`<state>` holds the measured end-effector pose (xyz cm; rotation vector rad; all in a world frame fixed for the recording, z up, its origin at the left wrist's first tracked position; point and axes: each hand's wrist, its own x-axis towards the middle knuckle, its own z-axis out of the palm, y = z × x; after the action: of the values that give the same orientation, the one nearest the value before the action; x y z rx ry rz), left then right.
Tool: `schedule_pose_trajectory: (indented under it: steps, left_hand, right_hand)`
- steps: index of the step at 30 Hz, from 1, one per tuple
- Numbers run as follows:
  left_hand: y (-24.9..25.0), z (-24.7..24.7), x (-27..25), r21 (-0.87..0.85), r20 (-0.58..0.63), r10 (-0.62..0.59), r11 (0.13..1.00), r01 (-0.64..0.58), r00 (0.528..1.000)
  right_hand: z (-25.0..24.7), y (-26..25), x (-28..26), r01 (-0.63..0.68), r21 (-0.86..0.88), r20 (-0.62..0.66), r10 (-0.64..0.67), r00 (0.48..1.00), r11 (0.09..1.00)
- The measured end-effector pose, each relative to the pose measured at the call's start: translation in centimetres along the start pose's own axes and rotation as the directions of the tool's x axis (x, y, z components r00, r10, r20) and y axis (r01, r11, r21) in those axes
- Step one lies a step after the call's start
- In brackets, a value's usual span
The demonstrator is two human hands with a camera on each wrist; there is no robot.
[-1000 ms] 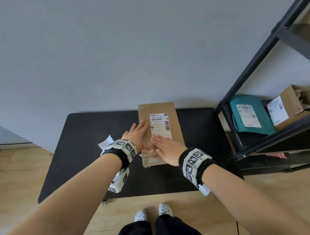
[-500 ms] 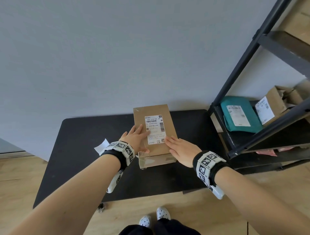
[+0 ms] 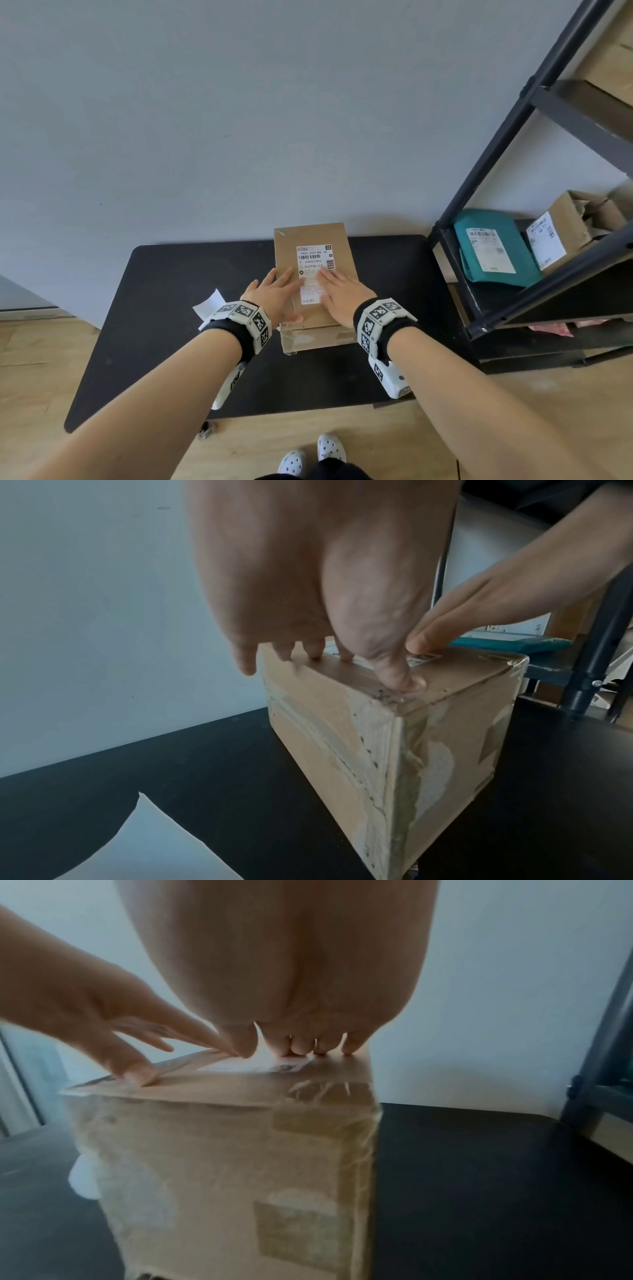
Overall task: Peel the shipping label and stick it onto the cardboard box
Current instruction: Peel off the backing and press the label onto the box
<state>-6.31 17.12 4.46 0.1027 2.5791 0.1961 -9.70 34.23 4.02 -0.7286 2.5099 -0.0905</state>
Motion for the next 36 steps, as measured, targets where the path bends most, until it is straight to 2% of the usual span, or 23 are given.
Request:
schedule_pose_trajectory:
  steps: [5, 13, 19, 24, 33, 36]
  left_hand:
    - [-0.1, -0.7, 0.4, 0.001, 0.002, -0.003, 1.000, 0.003, 1.000]
    - [0.3, -2.5, 2.2, 0.045, 0.037, 0.000, 0.999, -0.002, 0.999]
    - [-0.7, -2.1, 3.1, 0.032, 0.020, -0.014, 0.999, 0.013, 1.000]
    - [-0.2, -1.8, 2.1, 0.025, 0.026, -0.022, 0.999, 0.022, 0.999]
    - [0.5, -0.2, -1.7, 0.056, 0.074, 0.011, 0.998, -0.015, 0.997]
    - [0.1, 0.2, -2.2, 0.148, 0.048, 0.037, 0.988, -0.044, 0.998]
  right_hand:
    - [-0.4, 1.9, -0.3, -0.057, 0.010, -0.005, 0.057, 0.998, 0.998]
    - [-1.2, 0.4, 2.8, 0.048, -0.010, 0.042, -0.048, 0.998, 0.999]
    - [-2.3, 3.2, 3.6, -0.009, 0.005, 0.018, 0.009, 1.000, 1.000]
    - [-1.7, 4.1, 2.1, -0.005, -0.012, 0.025, 0.005, 1.000, 1.000]
    - [1.3, 2.4, -2.5, 0.146, -0.090, 0.026, -0.144, 0.989, 0.985]
    - [1.4, 3.3, -4.0, 0.120, -0.091, 0.016, -0.119, 0.993, 0.989]
